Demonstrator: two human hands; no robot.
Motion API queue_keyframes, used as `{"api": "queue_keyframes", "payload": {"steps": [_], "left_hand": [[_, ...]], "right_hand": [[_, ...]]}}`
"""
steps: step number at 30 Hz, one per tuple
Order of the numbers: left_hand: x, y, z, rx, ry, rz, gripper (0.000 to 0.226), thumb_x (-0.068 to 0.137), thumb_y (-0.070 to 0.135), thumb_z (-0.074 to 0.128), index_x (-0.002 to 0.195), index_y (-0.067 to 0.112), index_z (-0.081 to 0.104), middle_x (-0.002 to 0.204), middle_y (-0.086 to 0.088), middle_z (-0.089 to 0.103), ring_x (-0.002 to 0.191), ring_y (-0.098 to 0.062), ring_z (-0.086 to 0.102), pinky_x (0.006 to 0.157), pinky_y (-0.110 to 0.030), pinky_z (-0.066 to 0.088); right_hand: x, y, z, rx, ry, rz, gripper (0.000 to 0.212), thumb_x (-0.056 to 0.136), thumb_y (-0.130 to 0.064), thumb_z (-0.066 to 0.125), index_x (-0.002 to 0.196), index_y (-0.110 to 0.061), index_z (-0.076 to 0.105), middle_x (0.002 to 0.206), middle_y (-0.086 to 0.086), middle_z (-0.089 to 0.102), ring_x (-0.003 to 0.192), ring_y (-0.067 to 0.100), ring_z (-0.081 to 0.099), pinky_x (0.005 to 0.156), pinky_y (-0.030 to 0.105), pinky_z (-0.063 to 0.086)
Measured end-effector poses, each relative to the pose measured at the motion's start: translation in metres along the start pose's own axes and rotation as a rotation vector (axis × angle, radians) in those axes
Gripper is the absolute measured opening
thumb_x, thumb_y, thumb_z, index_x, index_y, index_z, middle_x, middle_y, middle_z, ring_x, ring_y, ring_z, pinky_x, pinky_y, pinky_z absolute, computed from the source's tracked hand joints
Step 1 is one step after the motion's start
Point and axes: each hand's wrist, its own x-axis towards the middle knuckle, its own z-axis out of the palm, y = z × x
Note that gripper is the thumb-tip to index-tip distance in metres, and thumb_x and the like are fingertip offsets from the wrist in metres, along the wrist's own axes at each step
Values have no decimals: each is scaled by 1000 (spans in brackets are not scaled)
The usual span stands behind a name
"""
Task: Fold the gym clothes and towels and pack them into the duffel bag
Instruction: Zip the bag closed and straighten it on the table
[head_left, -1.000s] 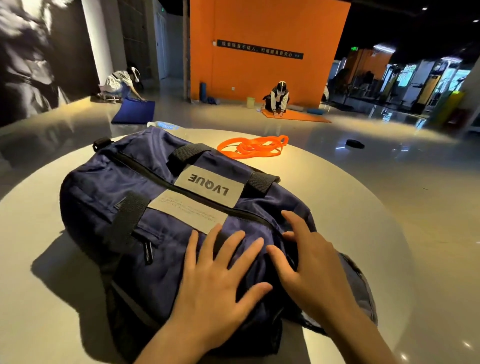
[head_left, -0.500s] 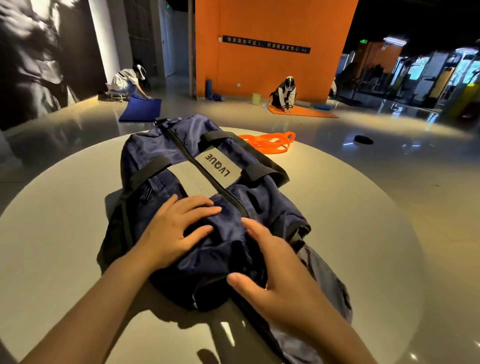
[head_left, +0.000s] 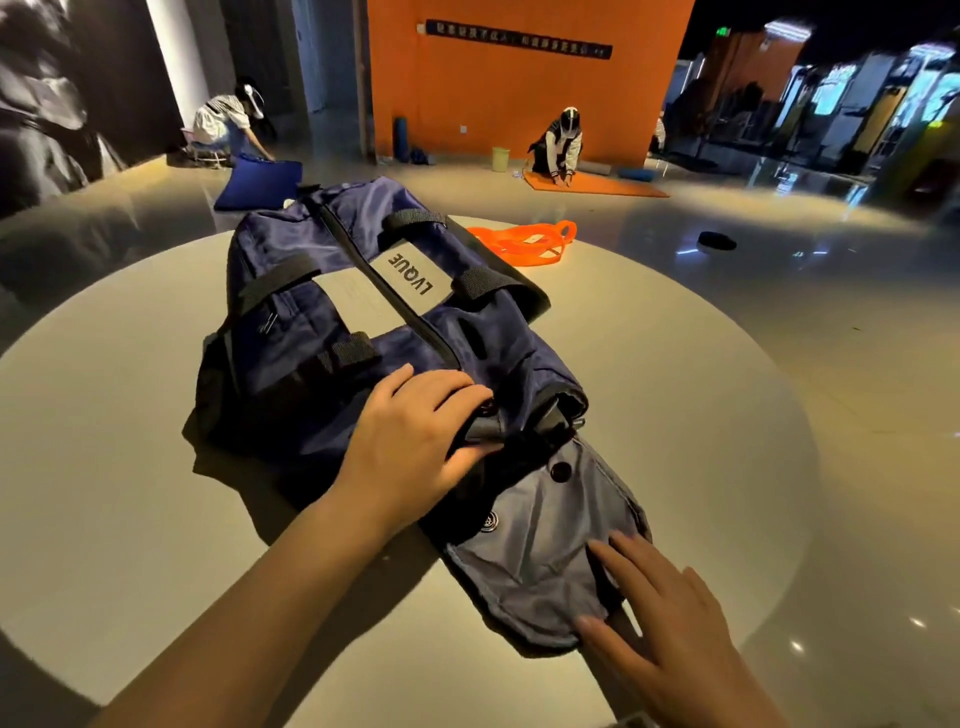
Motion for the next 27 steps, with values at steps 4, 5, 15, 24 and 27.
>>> {"api": "queue_keyframes", "payload": {"steps": [4, 5, 15, 24, 27], "left_hand": [[13, -2, -9, -187, 97, -168, 30, 83, 25, 57, 110, 17, 68, 103, -4, 71, 89, -32, 67, 73, -44, 55], [15, -5, -14, -251, 132, -239, 31, 84, 25, 55, 112, 18, 67, 103, -5, 71, 90, -32, 67, 73, -44, 55], [2, -14, -62, -585, 265, -418, 13, 92, 20, 62, 103, 21, 68, 88, 22, 62, 80, 13, 58, 79, -2, 41], [-18, -2, -69, -678, 60, -367, 16, 84, 34, 67, 99, 39, 66, 96, 18, 69, 94, 7, 63, 83, -11, 47], [-23, 0, -72, -651, 57, -371, 20, 81, 47, 64, 99, 39, 68, 93, 23, 70, 92, 8, 63, 82, -12, 48]], "right_hand": [[-12, -9, -10, -54, -167, 44, 93, 50, -93, -21, 135, -53, -19, 146, -27, -17, 133, -8, -5, 116, 44, 12], [-14, -10, -9, -89, -148, 25, 87, 65, -90, -11, 143, -52, -2, 152, -25, 3, 135, -6, 14, 108, 45, 29], [-31, -41, 26, -118, 314, -391, 23, 85, -34, 43, 83, -29, 66, 85, -11, 63, 68, 11, 59, 66, 20, 32], [30, -73, -38, 65, 605, -452, 12, 92, -18, 53, 95, -17, 64, 84, 2, 65, 73, 22, 56, 68, 34, 41], [68, -83, -49, 27, 678, -460, 11, 89, -16, 56, 89, -12, 66, 76, 10, 65, 64, 31, 57, 59, 43, 50]]}}
